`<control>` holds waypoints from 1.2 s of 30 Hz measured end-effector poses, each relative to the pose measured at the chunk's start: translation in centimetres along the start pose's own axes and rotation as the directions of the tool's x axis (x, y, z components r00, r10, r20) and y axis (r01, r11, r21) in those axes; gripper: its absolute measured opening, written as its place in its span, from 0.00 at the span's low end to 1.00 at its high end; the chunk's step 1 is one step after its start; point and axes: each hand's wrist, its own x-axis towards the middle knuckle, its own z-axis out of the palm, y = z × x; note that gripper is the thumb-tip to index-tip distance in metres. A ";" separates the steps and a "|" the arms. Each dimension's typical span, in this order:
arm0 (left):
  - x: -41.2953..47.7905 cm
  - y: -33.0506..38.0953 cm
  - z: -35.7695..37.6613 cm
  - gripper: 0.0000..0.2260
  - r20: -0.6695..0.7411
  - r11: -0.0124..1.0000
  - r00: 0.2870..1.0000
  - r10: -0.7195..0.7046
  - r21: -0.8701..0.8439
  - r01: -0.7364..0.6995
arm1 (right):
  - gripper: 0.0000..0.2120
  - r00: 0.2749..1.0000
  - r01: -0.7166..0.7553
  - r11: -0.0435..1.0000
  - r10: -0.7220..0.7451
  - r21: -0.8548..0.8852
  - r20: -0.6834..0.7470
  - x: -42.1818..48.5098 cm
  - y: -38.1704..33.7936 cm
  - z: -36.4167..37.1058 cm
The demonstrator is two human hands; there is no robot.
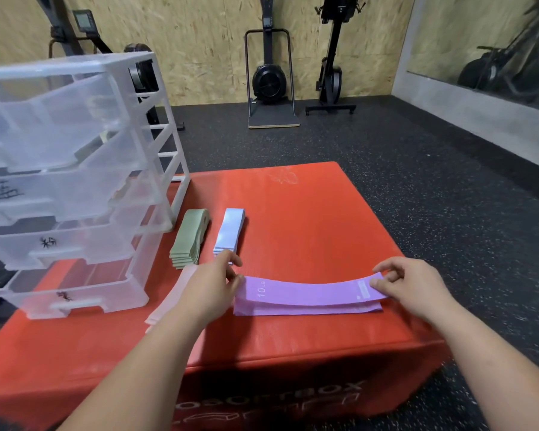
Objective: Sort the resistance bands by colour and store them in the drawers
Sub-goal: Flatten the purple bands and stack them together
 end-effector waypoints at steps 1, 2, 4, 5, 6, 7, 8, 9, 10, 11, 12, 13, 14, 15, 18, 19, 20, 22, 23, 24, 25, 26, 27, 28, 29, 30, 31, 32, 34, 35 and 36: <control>-0.3 0.0 0.0 0.08 0.003 1.000 1.000 0.002 0.015 -0.002 | 0.10 1.000 0.010 1.000 -0.010 -0.016 -0.010 -0.2 -0.1 0.1; -0.5 -0.1 0.0 0.08 0.005 1.000 1.000 -0.001 0.025 0.001 | 0.10 1.000 0.016 0.999 -0.017 -0.028 -0.021 -0.4 -0.1 0.3; -0.8 -0.3 0.2 0.09 0.002 0.999 1.000 0.007 0.050 -0.008 | 0.10 0.998 0.033 0.998 -0.035 -0.062 -0.042 -0.7 0.0 0.8; -0.9 -0.5 0.3 0.09 0.000 0.998 1.000 0.017 0.064 -0.017 | 0.11 0.998 0.045 0.995 -0.050 -0.085 -0.050 -0.8 0.0 1.0; -0.9 -0.7 0.5 0.10 -0.003 0.997 1.000 0.024 0.080 -0.023 | 0.11 0.996 0.059 0.993 -0.065 -0.105 -0.054 -0.9 0.1 1.2; -1.0 -1.0 0.7 0.10 -0.007 0.995 1.000 0.027 0.094 -0.026 | 0.11 0.996 0.069 0.990 -0.076 -0.122 -0.053 -0.9 0.2 1.4; -1.0 -1.2 0.9 0.10 -0.009 0.994 1.000 0.025 0.105 -0.024 | 0.11 0.995 0.073 0.988 -0.081 -0.135 -0.051 -0.9 0.2 1.6; -1.0 -1.4 1.1 0.10 -0.004 0.994 1.000 0.022 0.108 -0.021 | 0.12 0.996 0.073 0.986 -0.081 -0.149 -0.048 -0.9 0.4 1.8; -1.1 -1.6 1.4 0.10 0.010 0.994 1.000 0.015 0.109 -0.016 | 0.12 0.996 0.072 0.983 -0.080 -0.169 -0.044 -1.0 0.5 2.0; -1.1 -1.8 1.8 0.11 0.026 0.993 1.000 0.013 0.117 -0.015 | 0.12 0.996 0.068 0.979 -0.077 -0.193 -0.041 -1.0 0.7 2.1; -1.1 -2.0 2.1 0.12 0.039 0.990 0.999 0.014 0.138 -0.019 | 0.12 0.996 0.066 0.974 -0.076 -0.218 -0.040 -1.0 0.8 2.2; -1.2 -2.1 2.4 0.12 0.047 0.986 0.999 0.018 0.164 -0.026 | 0.12 0.996 0.065 0.969 -0.076 -0.237 -0.038 -1.1 0.9 2.2; -1.2 -2.2 2.6 0.12 0.052 0.981 0.998 0.023 0.192 -0.032 | 0.12 0.996 0.068 0.966 -0.080 -0.249 -0.038 -1.1 0.9 2.3; -1.2 -2.3 2.7 0.12 0.053 0.975 0.998 0.029 0.217 -0.040 | 0.12 0.995 0.075 0.965 -0.088 -0.251 -0.039 -1.1 1.0 2.3; -1.0 -2.4 2.8 0.13 0.029 0.964 0.997 0.076 0.252 -0.081 | 0.14 0.993 0.093 0.966 -0.108 -0.242 -0.048 -0.8 1.1 2.0; -0.9 -2.4 2.7 0.14 0.006 0.963 0.995 0.102 0.251 -0.100 | 0.14 0.992 0.101 0.968 -0.116 -0.230 -0.052 -0.7 1.0 1.8; -0.7 -2.3 2.6 0.13 -0.018 0.962 0.992 0.127 0.245 -0.119 | 0.15 0.990 0.115 0.971 -0.129 -0.208 -0.053 -0.6 0.9 1.5; -0.4 -2.1 2.3 0.13 -0.032 0.964 0.982 0.183 0.202 -0.173 | 0.18 0.982 0.179 0.968 -0.186 -0.178 -0.021 -0.5 0.7 0.8; -0.3 -1.9 2.1 0.14 -0.008 0.962 0.976 0.217 0.170 -0.212 | 0.21 0.974 0.226 0.957 -0.225 -0.184 0.027 -0.4 0.6 0.4; -0.2 -1.9 2.0 0.17 0.043 0.956 0.967 0.250 0.145 -0.253 | 0.25 0.960 0.279 0.940 -0.264 -0.199 0.098 -0.3 0.6 0.1; -0.1 -1.9 1.9 0.20 0.111 0.945 0.952 0.285 0.134 -0.298 | 0.28 0.939 0.329 0.919 -0.294 -0.214 0.181 -0.2 0.6 0.0; -0.1 -2.0 1.9 0.25 0.182 0.932 0.933 0.311 0.135 -0.337 | 0.31 0.915 0.370 0.900 -0.310 -0.230 0.260 -0.1 0.7 -0.1; -0.1 -2.1 2.0 0.29 0.247 0.921 0.914 0.322 0.139 -0.363 | 0.34 0.894 0.396 0.885 -0.311 -0.245 0.323 0.0 0.8 0.0; -0.1 -2.2 2.1 0.32 0.297 0.917 0.901 0.318 0.144 -0.371 | 0.34 0.879 0.410 0.875 -0.304 -0.259 0.367 0.1 0.9 0.2; -0.1 -2.3 2.1 0.33 0.323 0.917 0.894 0.311 0.144 -0.371 | 0.34 0.870 0.419 0.867 -0.298 -0.271 0.393 0.1 1.0 0.5; -0.1 -2.3 2.2 0.32 0.322 0.918 0.894 0.311 0.141 -0.370 | 0.32 0.865 0.428 0.858 -0.297 -0.284 0.405 0.2 1.2 0.7; -0.1 -2.4 2.3 0.31 0.304 0.918 0.898 0.316 0.142 -0.371 | 0.30 0.862 0.439 0.848 -0.303 -0.297 0.406 0.3 1.3 0.8; -0.1 -2.4 2.3 0.29 0.287 0.915 0.902 0.322 0.149 -0.374 | 0.28 0.863 0.445 0.840 -0.309 -0.310 0.401 0.5 1.4 0.9; -0.1 -2.4 2.2 0.26 0.268 0.909 0.904 0.334 0.161 -0.384 | 0.24 0.867 0.446 0.836 -0.314 -0.320 0.387 0.8 1.4 1.0; -0.1 -2.3 2.2 0.25 0.265 0.908 0.903 0.338 0.161 -0.387 | 0.23 0.868 0.445 0.836 -0.315 -0.321 0.384 0.9 1.4 1.0; -0.1 -2.3 2.2 0.24 0.264 0.909 0.904 0.336 0.162 -0.385 | 0.22 0.869 0.444 0.837 -0.314 -0.320 0.382 1.0 1.4 1.0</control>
